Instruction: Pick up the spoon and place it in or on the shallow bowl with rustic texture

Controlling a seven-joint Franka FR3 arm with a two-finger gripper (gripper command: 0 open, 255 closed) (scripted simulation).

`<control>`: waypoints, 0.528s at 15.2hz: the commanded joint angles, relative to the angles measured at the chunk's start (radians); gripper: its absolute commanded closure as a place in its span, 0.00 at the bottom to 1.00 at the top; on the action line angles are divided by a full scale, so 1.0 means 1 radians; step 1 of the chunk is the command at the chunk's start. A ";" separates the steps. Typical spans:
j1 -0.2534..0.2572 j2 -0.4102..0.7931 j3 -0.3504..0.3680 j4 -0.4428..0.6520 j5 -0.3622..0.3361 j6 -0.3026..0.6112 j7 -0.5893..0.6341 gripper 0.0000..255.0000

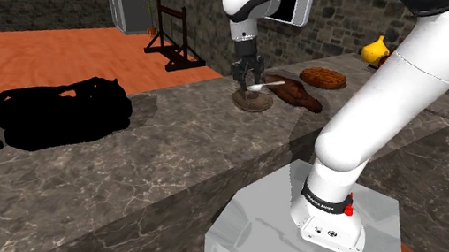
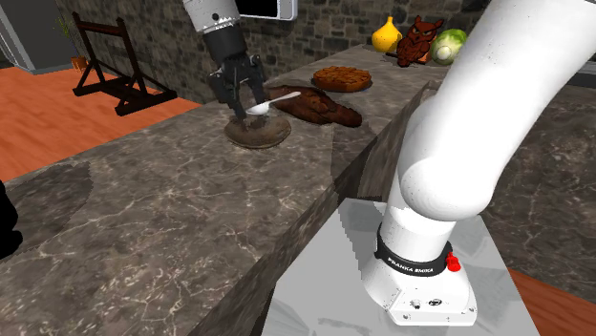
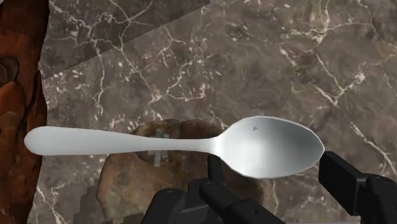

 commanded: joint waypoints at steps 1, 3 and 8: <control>0.001 0.086 -0.006 0.089 0.007 -0.003 -0.011 1.00; 0.000 0.165 -0.012 0.177 0.015 -0.010 -0.024 1.00; -0.002 0.226 -0.015 0.191 0.021 0.035 -0.029 1.00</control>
